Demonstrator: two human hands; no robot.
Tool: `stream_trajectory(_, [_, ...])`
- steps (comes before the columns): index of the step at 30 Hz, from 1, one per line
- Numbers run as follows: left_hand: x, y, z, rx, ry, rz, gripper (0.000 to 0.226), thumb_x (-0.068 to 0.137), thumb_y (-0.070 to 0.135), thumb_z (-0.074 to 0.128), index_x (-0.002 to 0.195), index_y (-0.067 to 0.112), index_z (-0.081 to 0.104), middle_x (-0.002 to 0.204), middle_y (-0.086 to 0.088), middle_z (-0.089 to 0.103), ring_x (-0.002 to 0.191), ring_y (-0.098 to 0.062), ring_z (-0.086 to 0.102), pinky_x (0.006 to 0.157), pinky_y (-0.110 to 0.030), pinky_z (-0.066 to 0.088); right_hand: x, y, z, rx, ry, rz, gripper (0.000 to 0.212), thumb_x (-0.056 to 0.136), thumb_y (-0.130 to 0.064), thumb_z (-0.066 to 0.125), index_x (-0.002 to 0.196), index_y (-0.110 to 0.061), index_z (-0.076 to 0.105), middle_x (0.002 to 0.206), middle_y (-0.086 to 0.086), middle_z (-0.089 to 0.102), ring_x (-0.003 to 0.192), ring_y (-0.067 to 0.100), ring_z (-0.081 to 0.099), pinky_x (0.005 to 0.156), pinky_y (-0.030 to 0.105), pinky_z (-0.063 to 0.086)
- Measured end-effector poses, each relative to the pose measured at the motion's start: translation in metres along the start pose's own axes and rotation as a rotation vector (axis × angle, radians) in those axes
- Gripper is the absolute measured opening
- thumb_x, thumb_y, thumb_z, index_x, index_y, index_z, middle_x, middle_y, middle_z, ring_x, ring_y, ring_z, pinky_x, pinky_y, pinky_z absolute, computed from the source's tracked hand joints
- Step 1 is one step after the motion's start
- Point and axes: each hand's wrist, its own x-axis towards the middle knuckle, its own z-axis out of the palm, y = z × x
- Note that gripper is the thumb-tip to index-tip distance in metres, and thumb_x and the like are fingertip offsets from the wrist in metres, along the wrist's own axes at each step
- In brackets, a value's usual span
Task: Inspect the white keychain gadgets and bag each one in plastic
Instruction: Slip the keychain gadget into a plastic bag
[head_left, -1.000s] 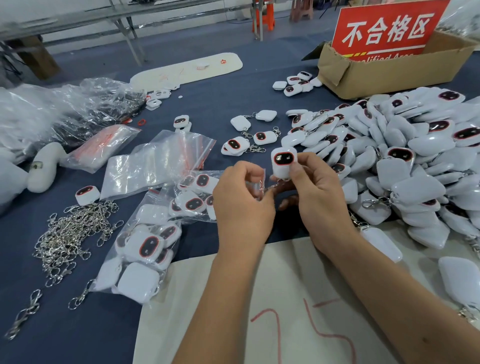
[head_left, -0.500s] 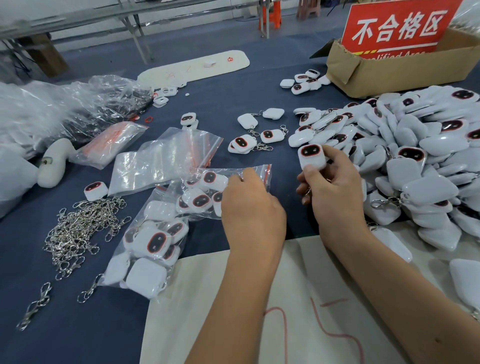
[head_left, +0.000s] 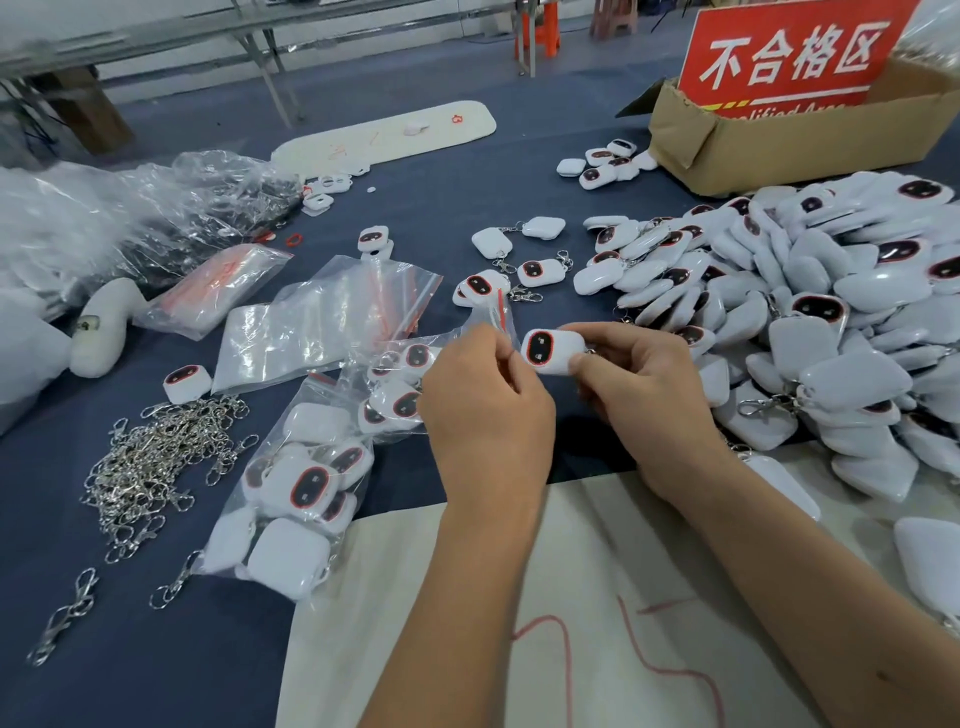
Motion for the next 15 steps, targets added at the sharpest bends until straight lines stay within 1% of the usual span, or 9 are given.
stream_trajectory(2, [0.0, 0.0, 0.0, 0.008, -0.013, 0.051, 0.014, 0.09, 0.011, 0.062, 0.077, 0.013, 0.06, 0.072, 0.001, 0.062, 0.072, -0.022, 0.055, 0.07, -0.04, 0.043, 0.0, 0.001, -0.001, -0.042, 0.002, -0.007, 0.028, 0.079, -0.022, 0.062, 0.1, -0.023, 0.08, 0.065, 0.001, 0.063, 0.061, 0.013, 0.049, 0.062, 0.033, 0.041])
stream_trajectory(3, [0.0, 0.0, 0.001, 0.014, -0.025, 0.081, 0.013, 0.09, 0.01, 0.063, 0.077, 0.012, 0.06, 0.074, 0.0, 0.062, 0.072, -0.022, 0.054, 0.069, -0.039, 0.042, -0.001, 0.001, 0.0, -0.059, -0.014, -0.017, 0.027, 0.08, -0.023, 0.062, 0.1, -0.022, 0.08, 0.067, 0.004, 0.067, 0.061, 0.014, 0.05, 0.062, 0.034, 0.042])
stream_trajectory(5, [-0.002, 0.001, 0.001, 0.023, -0.025, 0.147, 0.012, 0.089, 0.008, 0.064, 0.077, 0.01, 0.06, 0.076, -0.002, 0.06, 0.073, -0.023, 0.051, 0.067, -0.037, 0.037, -0.002, 0.0, 0.0, -0.06, -0.074, -0.028, 0.025, 0.085, -0.024, 0.062, 0.101, -0.021, 0.081, 0.077, 0.011, 0.074, 0.064, 0.013, 0.054, 0.063, 0.033, 0.044])
stream_trajectory(6, [-0.003, 0.002, 0.002, 0.023, -0.013, 0.183, 0.012, 0.088, 0.006, 0.065, 0.076, 0.008, 0.06, 0.076, -0.004, 0.059, 0.072, -0.024, 0.049, 0.065, -0.035, 0.034, -0.003, 0.0, 0.0, -0.049, -0.111, -0.035, 0.023, 0.088, -0.022, 0.063, 0.101, -0.022, 0.081, 0.079, 0.011, 0.076, 0.065, 0.011, 0.057, 0.063, 0.03, 0.045])
stream_trajectory(8, [-0.006, 0.005, 0.004, 0.012, 0.003, 0.25, 0.014, 0.087, 0.004, 0.067, 0.075, 0.006, 0.061, 0.075, -0.006, 0.059, 0.07, -0.025, 0.048, 0.062, -0.033, 0.029, -0.003, -0.002, -0.003, -0.04, -0.173, -0.054, 0.022, 0.096, -0.014, 0.063, 0.1, -0.023, 0.082, 0.078, -0.001, 0.078, 0.065, 0.002, 0.063, 0.062, 0.018, 0.047])
stream_trajectory(9, [-0.008, 0.007, 0.005, 0.001, 0.006, 0.272, 0.013, 0.087, 0.002, 0.067, 0.075, 0.005, 0.061, 0.075, -0.007, 0.059, 0.069, -0.025, 0.048, 0.062, -0.032, 0.029, -0.004, -0.002, -0.004, -0.047, -0.183, -0.067, 0.024, 0.099, -0.01, 0.062, 0.099, -0.024, 0.082, 0.078, -0.005, 0.078, 0.065, 0.0, 0.065, 0.061, 0.014, 0.048])
stream_trajectory(11, [-0.011, 0.009, 0.009, -0.028, 0.016, 0.296, 0.013, 0.088, 0.001, 0.067, 0.077, 0.005, 0.063, 0.075, -0.006, 0.059, 0.068, -0.024, 0.049, 0.062, -0.031, 0.031, -0.003, -0.001, -0.005, -0.054, -0.151, -0.076, 0.024, 0.101, -0.008, 0.061, 0.104, -0.023, 0.08, 0.081, -0.004, 0.08, 0.07, 0.004, 0.07, 0.064, 0.018, 0.053])
stream_trajectory(13, [-0.014, 0.009, 0.012, -0.073, 0.017, 0.314, 0.013, 0.09, 0.001, 0.067, 0.078, 0.005, 0.065, 0.075, -0.005, 0.061, 0.068, -0.023, 0.051, 0.063, -0.031, 0.036, -0.001, 0.002, -0.005, -0.01, -0.089, -0.021, 0.017, 0.102, -0.01, 0.063, 0.111, -0.02, 0.073, 0.077, 0.001, 0.078, 0.065, 0.008, 0.068, 0.059, 0.025, 0.052])
stream_trajectory(15, [-0.015, 0.009, 0.013, -0.141, 0.003, 0.32, 0.011, 0.093, 0.005, 0.066, 0.082, 0.006, 0.069, 0.077, -0.003, 0.065, 0.071, -0.022, 0.057, 0.067, -0.034, 0.044, 0.0, 0.003, -0.004, 0.011, -0.045, 0.029, 0.012, 0.102, -0.013, 0.065, 0.111, -0.018, 0.07, 0.077, 0.001, 0.078, 0.065, 0.01, 0.07, 0.057, 0.025, 0.052])
